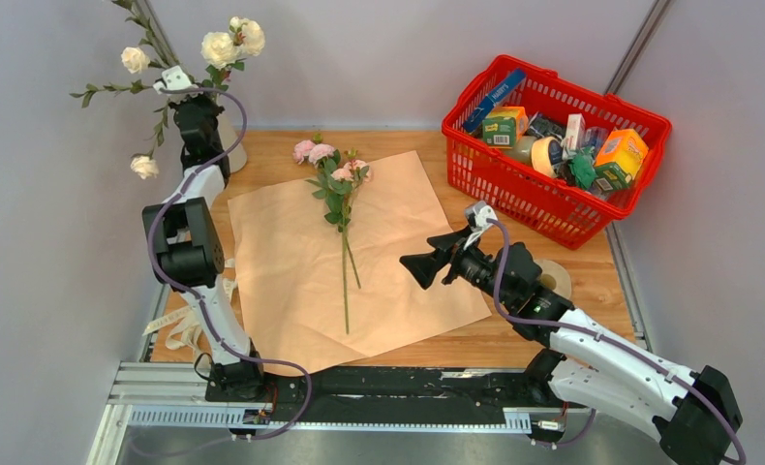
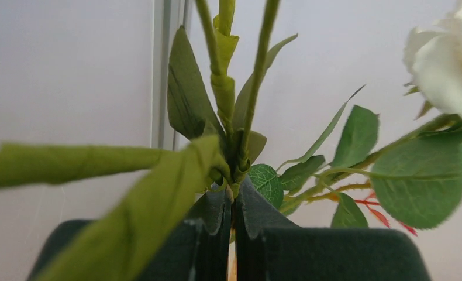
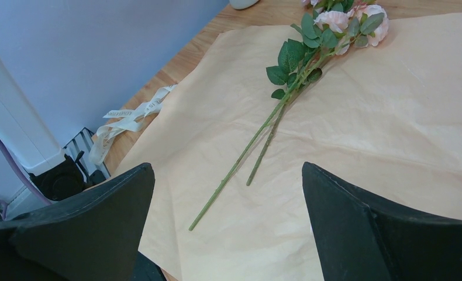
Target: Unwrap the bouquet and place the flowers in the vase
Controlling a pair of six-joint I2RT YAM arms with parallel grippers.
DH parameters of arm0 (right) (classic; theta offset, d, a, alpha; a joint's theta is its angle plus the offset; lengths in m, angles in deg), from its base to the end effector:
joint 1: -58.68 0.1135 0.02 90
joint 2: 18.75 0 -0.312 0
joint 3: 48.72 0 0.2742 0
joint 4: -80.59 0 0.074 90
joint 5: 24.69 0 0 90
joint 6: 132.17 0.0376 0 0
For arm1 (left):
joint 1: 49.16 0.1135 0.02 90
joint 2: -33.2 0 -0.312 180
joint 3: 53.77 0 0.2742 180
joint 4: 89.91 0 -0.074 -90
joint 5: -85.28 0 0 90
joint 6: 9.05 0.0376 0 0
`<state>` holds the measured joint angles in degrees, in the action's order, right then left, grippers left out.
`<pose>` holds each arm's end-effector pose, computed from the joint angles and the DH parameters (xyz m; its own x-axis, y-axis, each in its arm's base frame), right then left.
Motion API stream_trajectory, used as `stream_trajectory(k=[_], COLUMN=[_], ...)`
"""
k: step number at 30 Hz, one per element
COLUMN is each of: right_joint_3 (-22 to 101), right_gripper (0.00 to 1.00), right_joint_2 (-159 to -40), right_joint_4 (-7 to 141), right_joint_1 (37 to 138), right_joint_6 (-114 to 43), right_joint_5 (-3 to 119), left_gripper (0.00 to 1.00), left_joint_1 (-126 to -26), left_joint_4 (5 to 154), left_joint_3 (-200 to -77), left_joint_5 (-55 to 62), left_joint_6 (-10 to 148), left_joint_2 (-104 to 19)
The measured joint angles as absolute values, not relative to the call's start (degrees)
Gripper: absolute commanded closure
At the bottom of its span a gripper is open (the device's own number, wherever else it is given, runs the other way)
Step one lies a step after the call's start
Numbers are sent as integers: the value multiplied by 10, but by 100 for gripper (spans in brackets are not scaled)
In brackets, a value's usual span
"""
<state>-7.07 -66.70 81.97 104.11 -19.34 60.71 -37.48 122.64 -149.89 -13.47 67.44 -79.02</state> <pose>0.1344 0.1408 0.3055 -0.3527 0.1930 -0.9156 -0.6828 0.6160 0.3929 0.4964 0.1085 0.3578 0.3498 -0.1635 -0.9225 -0.2687 0.9258 -0.2659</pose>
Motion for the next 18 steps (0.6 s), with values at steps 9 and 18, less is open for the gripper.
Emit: stream_trajectory(k=[9, 18], right_joint_3=[-71, -71], right_gripper=[0, 0], right_joint_2=[-667, -666], right_joint_4=[822, 824], right_joint_1=[1038, 1036], right_joint_6=[-193, -186], right_joint_5=[605, 598], left_gripper=[94, 58], left_joint_1=[-364, -361], left_joint_4=[1145, 1053], left_joint_3=[-1575, -1607], left_joint_5=[-144, -138], left_joint_6=[676, 672], left_joint_2=[-840, -853])
